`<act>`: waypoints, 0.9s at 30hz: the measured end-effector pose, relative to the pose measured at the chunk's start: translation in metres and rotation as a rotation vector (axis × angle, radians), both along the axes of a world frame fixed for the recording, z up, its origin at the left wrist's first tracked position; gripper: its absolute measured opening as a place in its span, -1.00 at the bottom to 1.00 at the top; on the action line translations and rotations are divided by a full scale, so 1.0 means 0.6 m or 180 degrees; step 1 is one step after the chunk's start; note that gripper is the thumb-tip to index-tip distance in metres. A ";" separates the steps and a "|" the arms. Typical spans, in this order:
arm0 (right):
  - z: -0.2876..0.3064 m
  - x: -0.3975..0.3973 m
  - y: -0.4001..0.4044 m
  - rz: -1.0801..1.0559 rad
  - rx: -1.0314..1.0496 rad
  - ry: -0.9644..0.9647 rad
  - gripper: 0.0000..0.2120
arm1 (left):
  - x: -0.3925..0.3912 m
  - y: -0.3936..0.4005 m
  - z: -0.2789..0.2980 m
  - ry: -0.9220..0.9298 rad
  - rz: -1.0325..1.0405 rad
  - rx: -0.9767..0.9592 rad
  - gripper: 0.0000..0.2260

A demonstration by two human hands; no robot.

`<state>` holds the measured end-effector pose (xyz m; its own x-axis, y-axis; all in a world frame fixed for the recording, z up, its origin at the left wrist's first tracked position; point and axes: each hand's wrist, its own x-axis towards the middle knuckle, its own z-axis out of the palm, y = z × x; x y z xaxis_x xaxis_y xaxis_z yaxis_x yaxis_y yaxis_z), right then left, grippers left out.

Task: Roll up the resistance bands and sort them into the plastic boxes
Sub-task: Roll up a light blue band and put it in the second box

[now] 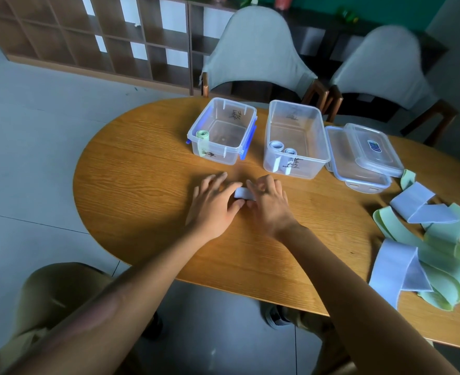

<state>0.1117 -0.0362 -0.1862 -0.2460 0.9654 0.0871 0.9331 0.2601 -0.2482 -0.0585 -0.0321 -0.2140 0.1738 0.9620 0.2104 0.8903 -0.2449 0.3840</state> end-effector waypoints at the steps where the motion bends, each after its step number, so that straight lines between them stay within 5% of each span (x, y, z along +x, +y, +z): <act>1: 0.000 0.002 0.003 0.0047 -0.0002 -0.0024 -0.54 | 0.000 0.001 -0.001 -0.0020 0.0014 0.0023 -0.64; 10: -0.010 0.004 0.004 0.0295 0.0492 -0.0199 -0.54 | 0.000 0.004 -0.010 -0.0106 0.0001 0.0333 -0.70; 19: 0.013 0.012 -0.015 0.0350 0.0278 0.1115 -0.50 | 0.002 -0.001 -0.006 -0.0138 -0.0188 0.0535 -0.68; 27: 0.029 0.021 -0.014 0.0207 0.0538 0.1202 -0.70 | 0.003 -0.003 0.000 0.0012 -0.0250 0.0353 -0.55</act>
<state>0.1244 -0.0444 -0.1687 -0.2264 0.9133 0.3385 0.7651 0.3819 -0.5185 -0.0566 -0.0338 -0.2140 0.2486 0.9163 0.3139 0.8682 -0.3545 0.3473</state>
